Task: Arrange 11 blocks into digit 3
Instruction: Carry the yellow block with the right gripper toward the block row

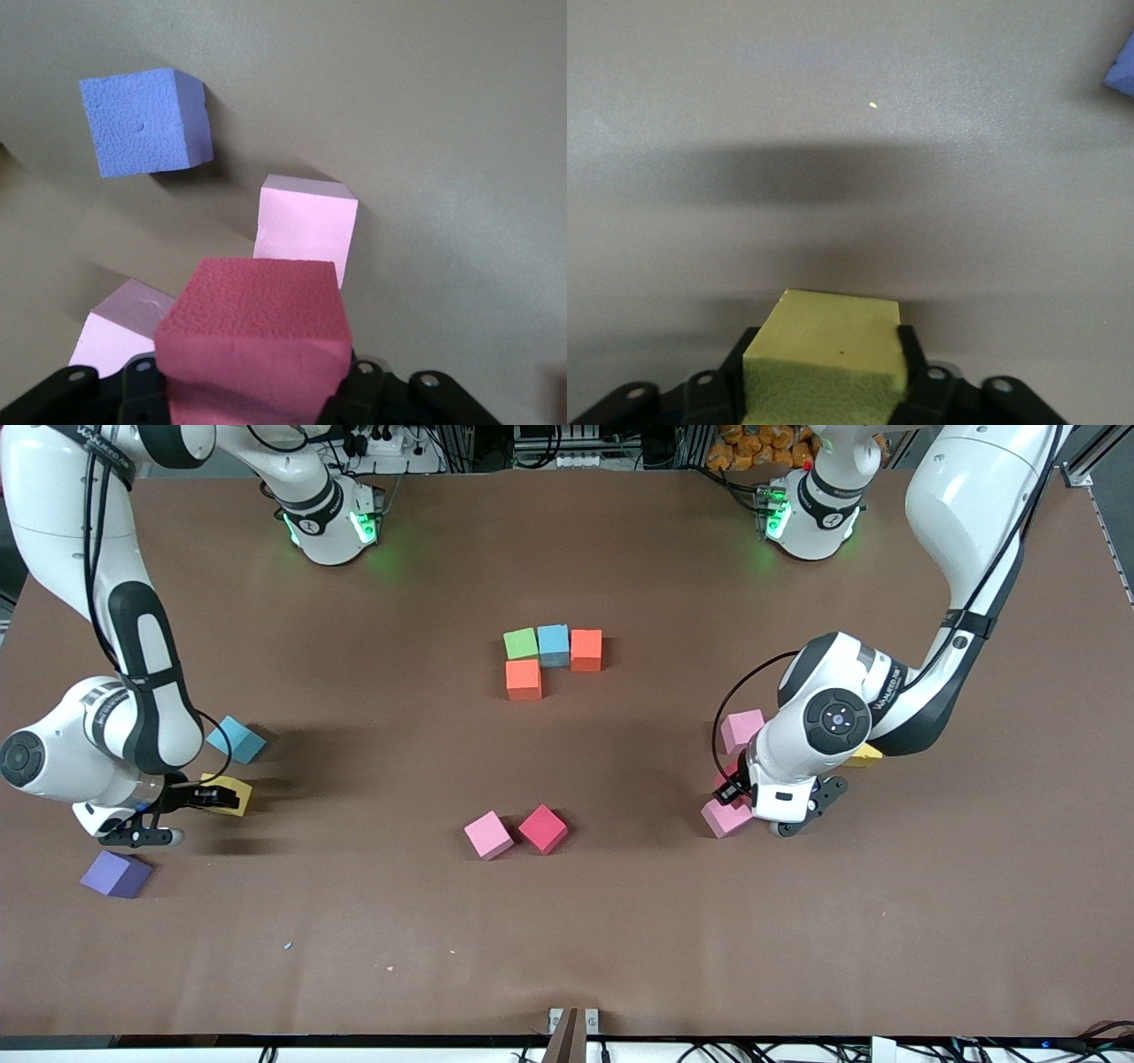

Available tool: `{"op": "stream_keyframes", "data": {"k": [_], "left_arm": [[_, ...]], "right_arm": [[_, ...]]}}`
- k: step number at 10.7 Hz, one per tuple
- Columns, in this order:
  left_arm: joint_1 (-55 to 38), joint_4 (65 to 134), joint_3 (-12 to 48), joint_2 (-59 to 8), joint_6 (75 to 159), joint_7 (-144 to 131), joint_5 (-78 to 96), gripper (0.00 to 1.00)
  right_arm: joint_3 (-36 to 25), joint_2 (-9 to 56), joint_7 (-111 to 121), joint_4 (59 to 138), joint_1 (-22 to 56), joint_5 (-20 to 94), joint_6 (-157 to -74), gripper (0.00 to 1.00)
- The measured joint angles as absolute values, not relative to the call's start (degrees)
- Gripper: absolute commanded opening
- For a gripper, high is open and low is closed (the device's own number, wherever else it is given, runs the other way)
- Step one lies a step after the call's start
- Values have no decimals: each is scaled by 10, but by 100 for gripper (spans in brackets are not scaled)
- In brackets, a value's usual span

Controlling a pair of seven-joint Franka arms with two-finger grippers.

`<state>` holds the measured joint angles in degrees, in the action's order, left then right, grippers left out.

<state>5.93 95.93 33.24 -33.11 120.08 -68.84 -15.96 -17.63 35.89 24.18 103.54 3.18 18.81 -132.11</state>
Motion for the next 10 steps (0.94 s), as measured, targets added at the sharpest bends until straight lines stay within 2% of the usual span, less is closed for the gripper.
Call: {"op": "stream_keyframes", "data": {"k": [1, 2, 4, 6, 7, 8, 9, 10], "left_arm": [[59, 959, 332, -331, 1201, -688, -160, 0], [59, 959, 332, -331, 1201, -688, -160, 0], [60, 959, 332, -331, 1201, -688, -160, 0], [60, 959, 332, -331, 1201, -688, -160, 0], [60, 959, 332, -331, 1200, -688, -160, 0], [60, 960, 332, -331, 1200, -688, -160, 0], [61, 960, 332, -331, 1199, -688, -160, 0], [61, 960, 332, -332, 1199, -688, -160, 0]], "right_arm": [[-176, 359, 242, 1034, 32, 189, -1321, 36], [-176, 359, 242, 1034, 32, 189, -1321, 35], [-176, 359, 242, 1033, 36, 189, -1321, 36], [-176, 359, 241, 1033, 39, 189, -1321, 43], [-176, 360, 241, 1033, 40, 189, -1321, 64], [-176, 360, 241, 1033, 40, 189, -1321, 78], [-176, 360, 241, 1033, 40, 189, -1321, 97], [-176, 361, 241, 1033, 41, 189, -1321, 100]]}}
